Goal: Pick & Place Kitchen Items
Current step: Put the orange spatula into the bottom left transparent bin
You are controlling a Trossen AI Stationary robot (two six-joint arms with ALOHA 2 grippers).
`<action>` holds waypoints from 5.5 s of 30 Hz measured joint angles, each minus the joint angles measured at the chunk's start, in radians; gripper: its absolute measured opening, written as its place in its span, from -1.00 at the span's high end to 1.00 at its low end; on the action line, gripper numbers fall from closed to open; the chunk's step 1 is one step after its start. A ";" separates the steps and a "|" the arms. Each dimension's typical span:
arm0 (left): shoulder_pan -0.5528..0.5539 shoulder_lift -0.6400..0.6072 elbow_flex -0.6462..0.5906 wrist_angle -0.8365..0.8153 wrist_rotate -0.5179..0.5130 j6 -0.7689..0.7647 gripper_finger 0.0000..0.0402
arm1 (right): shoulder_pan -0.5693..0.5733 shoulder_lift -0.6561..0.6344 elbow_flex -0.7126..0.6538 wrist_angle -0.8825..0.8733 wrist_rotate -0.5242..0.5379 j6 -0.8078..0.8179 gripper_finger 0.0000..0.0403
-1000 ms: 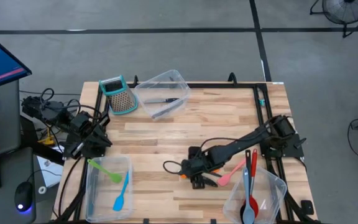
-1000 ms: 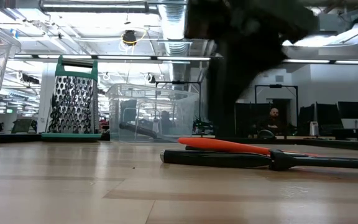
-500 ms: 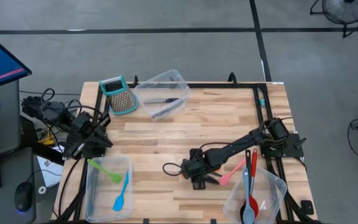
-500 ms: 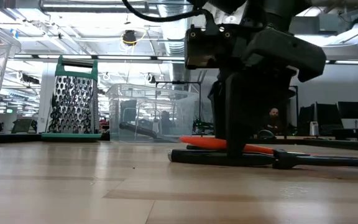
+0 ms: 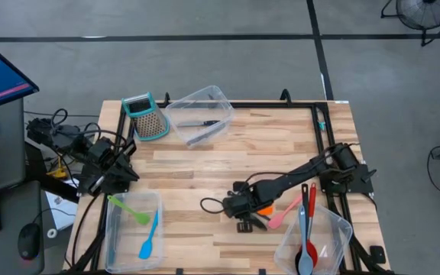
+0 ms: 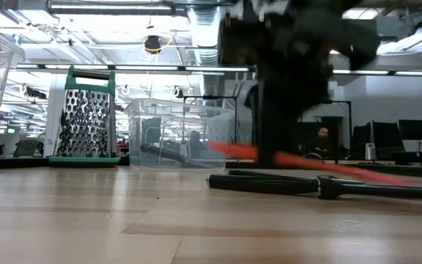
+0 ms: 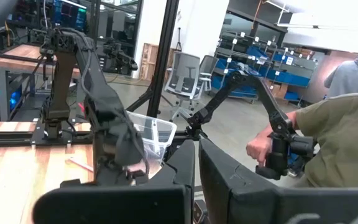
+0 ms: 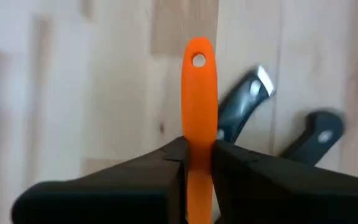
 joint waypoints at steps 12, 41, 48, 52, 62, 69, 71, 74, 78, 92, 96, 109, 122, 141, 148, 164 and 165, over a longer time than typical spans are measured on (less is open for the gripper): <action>0.000 0.006 0.000 0.009 -0.029 0.007 0.98 | 0.007 -0.276 0.000 0.206 0.153 -0.041 0.84; 0.068 0.530 0.000 0.356 -0.202 0.284 -0.29 | -0.018 -0.286 0.002 0.983 0.236 -0.415 0.84; 0.103 0.585 0.000 0.461 -0.129 0.280 -0.34 | -0.020 -0.274 0.002 1.020 0.209 -0.436 0.84; 0.127 0.617 0.000 0.529 -0.116 0.280 -0.34 | -0.022 -0.266 0.003 1.067 0.185 -0.447 0.84; 0.184 0.688 0.000 0.618 -0.015 0.235 -0.22 | -0.024 -0.262 0.002 1.068 0.184 -0.449 0.84; 0.184 0.690 0.000 0.622 -0.010 0.235 0.51 | -0.024 -0.262 0.002 1.069 0.184 -0.449 0.84; 0.183 0.690 0.000 0.622 -0.009 0.236 0.81 | -0.024 -0.262 0.002 1.069 0.185 -0.449 0.84; 0.183 0.690 0.000 0.624 -0.006 0.245 0.93 | -0.027 -0.263 0.002 1.071 0.188 -0.442 0.84; 0.183 0.690 0.000 0.628 -0.019 0.248 0.97 | -0.027 -0.264 0.002 1.071 0.189 -0.441 0.83; 0.091 0.542 0.000 0.333 -0.081 0.177 0.99 | 0.043 -0.478 0.003 0.858 0.240 -0.498 0.14; 0.003 0.460 0.000 0.153 -0.083 0.115 0.99 | 0.084 -0.538 0.002 0.796 0.302 -0.494 -0.01; -0.412 0.423 -0.001 -0.099 -0.313 -0.419 0.99 | 0.137 -0.528 0.003 0.671 0.406 -0.421 0.03; -0.771 0.502 0.000 -0.197 -0.809 -0.894 0.99 | 0.133 -0.482 0.000 0.609 0.397 -0.333 0.18; -0.829 0.633 -0.127 -0.335 -0.837 -1.275 0.98 | 0.133 -0.477 0.002 0.615 0.397 -0.306 0.22; -0.875 0.633 -0.173 -0.331 -0.839 -1.379 0.97 | 0.133 -0.477 0.002 0.615 0.397 -0.306 0.22; -0.899 0.633 -0.216 -0.323 -0.830 -1.500 0.80 | 0.133 -0.478 0.002 0.569 0.488 -0.294 0.15; -0.899 0.633 -0.216 -0.320 -0.830 -1.500 0.75 | 0.133 -0.478 0.002 0.551 0.506 -0.285 0.12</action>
